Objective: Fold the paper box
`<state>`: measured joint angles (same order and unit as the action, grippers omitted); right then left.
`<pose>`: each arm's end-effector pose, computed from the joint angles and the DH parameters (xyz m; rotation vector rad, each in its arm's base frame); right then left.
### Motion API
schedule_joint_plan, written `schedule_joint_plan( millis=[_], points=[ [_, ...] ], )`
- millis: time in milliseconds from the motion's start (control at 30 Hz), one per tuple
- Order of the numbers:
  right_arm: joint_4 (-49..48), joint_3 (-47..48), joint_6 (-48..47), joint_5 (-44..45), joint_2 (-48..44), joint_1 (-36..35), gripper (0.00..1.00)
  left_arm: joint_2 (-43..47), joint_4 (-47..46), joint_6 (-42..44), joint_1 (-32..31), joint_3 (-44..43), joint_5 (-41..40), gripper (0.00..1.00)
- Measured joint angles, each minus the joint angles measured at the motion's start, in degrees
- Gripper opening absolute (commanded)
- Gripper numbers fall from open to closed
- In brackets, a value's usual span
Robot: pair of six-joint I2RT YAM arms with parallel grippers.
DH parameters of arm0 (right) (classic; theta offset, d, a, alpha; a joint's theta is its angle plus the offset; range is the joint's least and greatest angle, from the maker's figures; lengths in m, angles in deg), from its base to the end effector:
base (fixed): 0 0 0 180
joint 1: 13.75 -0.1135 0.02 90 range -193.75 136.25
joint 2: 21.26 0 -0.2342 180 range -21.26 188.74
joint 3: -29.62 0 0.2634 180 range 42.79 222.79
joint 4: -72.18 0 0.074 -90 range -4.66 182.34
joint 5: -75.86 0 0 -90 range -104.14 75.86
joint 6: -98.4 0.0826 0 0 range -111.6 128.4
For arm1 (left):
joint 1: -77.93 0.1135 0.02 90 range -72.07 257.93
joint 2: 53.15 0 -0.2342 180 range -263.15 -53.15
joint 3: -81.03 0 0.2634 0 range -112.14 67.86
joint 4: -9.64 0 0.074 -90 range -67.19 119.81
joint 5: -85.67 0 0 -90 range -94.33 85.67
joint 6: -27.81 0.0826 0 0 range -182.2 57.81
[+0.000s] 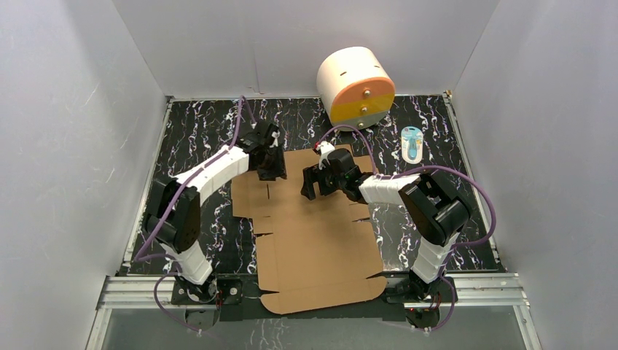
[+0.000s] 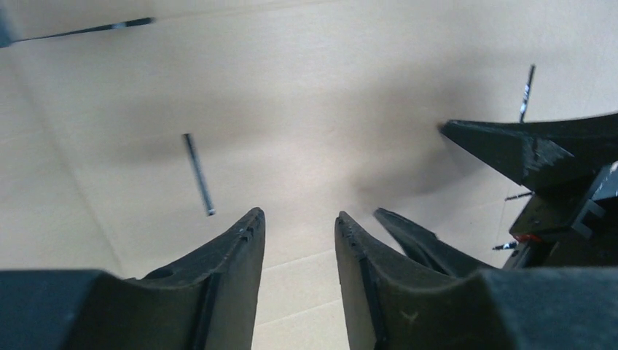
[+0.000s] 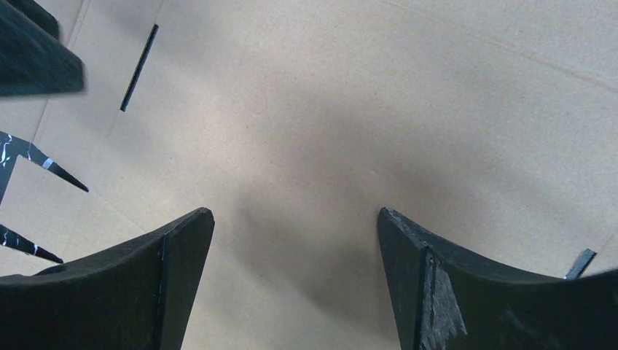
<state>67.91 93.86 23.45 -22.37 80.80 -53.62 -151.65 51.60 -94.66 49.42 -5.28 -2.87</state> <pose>0.3046 0.2699 0.0949 -0.5644 2.1635 0.6956 0.3538 -0.1946 0.1626 -0.0785 2.5771 -0.4515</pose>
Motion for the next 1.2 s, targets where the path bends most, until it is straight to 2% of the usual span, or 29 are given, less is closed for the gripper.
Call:
schedule_joint_plan(
  millis=[67,167,367,533,733,900,1067,1200],
  points=[
    [-0.2,-0.2,0.0,0.0,0.0,0.0,0.93,1.7,0.0,0.5,1.6,1.2,-1.1,0.5],
    [-0.5,-0.3,0.0,0.0,0.0,0.0,0.93,6.5,-0.1,1.4,8.2,4.8,-0.9,0.56],
    [-0.7,-0.3,0.0,0.0,0.0,0.0,0.93,13.9,-2.7,3.1,25.8,12.1,3.3,0.57],
    [-0.7,-0.3,-0.1,-0.1,0.0,0.0,0.93,11.6,-4.7,5.1,31.3,15.1,10.0,0.55],
    [-1.5,-0.9,-0.2,-0.1,-0.1,0.0,0.93,5.0,-6.9,7.0,34.0,15.4,17.3,0.46],
    [-1.9,-1.1,-0.2,-0.3,-0.2,0.0,0.93,1.3,-7.6,8.7,34.0,15.6,21.1,0.31],
    [-2.1,-1.2,-0.2,-0.5,-0.2,0.0,0.93,1.3,-7.6,10.1,33.3,16.0,22.1,0.11],
    [-2.2,-1.3,-0.2,-0.6,-0.2,0.0,0.93,2.4,-7.5,10.8,32.1,16.0,21.9,0.04]
  ],
)
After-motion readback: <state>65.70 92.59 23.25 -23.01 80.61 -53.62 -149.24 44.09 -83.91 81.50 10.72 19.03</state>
